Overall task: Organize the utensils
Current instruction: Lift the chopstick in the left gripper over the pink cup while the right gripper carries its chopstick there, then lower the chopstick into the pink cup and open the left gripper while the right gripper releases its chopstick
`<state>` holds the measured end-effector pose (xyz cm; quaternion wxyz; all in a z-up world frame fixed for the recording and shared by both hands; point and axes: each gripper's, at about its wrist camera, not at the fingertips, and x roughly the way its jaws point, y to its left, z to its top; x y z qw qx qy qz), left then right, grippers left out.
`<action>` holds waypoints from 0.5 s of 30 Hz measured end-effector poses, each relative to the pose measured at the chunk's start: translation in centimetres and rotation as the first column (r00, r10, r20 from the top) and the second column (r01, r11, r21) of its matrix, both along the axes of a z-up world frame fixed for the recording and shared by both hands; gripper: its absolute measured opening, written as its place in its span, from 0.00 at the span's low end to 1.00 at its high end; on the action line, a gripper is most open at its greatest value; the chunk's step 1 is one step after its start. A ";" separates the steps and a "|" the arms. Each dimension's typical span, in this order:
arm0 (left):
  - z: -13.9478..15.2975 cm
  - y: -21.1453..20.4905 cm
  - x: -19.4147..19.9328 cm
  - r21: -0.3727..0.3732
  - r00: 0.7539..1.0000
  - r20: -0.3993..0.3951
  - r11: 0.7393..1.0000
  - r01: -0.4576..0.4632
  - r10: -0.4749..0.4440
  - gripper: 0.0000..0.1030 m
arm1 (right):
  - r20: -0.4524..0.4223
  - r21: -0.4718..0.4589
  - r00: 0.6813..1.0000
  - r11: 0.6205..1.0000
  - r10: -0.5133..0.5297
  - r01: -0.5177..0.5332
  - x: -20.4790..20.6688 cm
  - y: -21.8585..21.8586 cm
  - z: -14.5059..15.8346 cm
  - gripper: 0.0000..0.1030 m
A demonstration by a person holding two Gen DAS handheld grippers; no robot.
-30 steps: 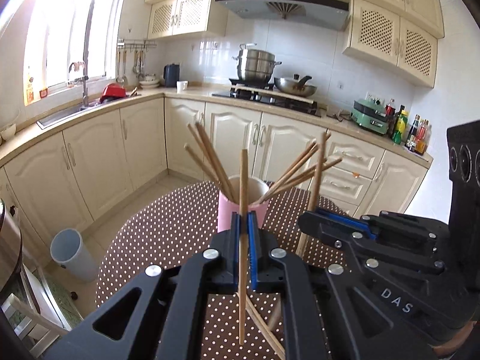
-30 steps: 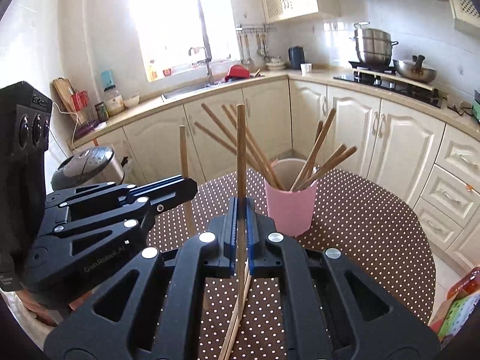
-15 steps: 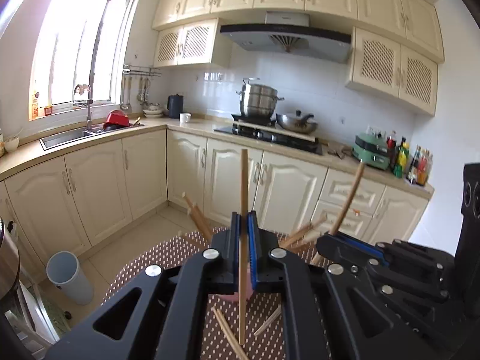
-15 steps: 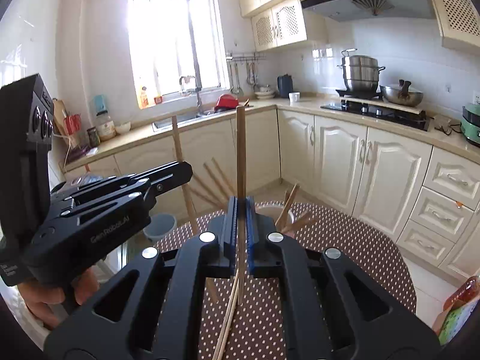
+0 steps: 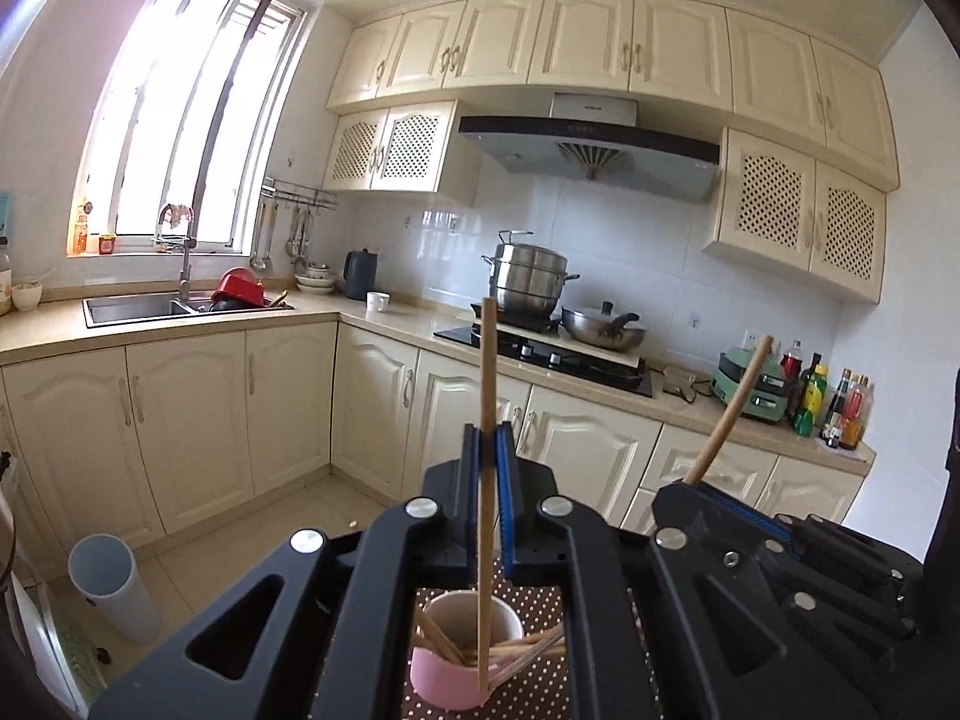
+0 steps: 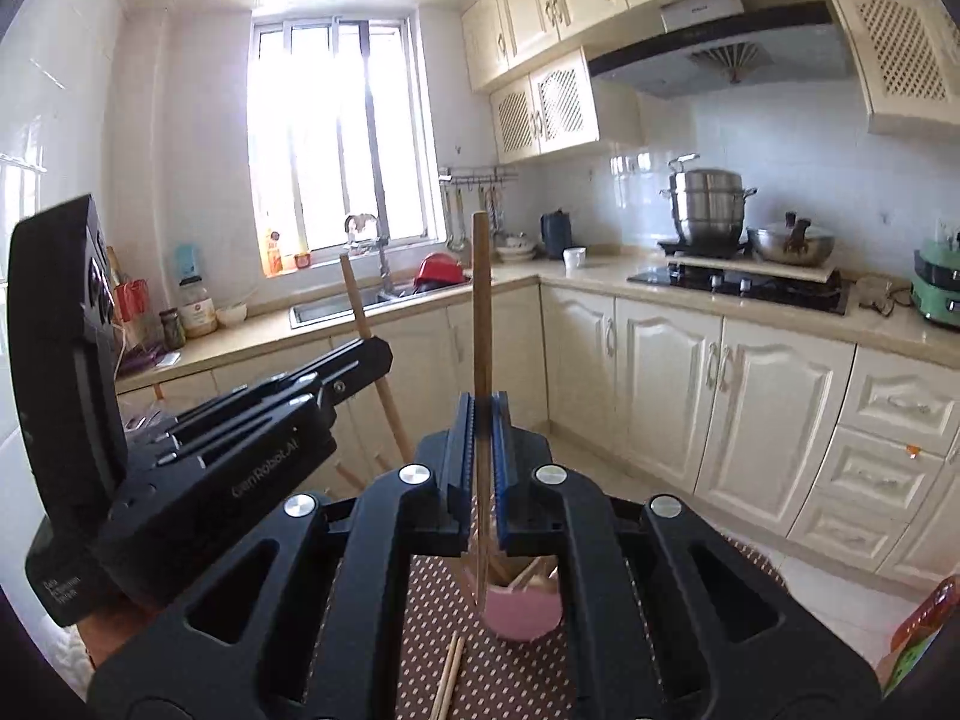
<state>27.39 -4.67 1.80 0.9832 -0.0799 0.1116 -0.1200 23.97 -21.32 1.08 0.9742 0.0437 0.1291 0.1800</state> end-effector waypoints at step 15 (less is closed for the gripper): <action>-2.1 -0.8 2.8 0.005 1.000 0.002 1.000 -0.022 0.022 0.06 | 0.020 -0.016 0.999 0.999 -0.030 0.030 2.0 -0.2 -0.8 0.06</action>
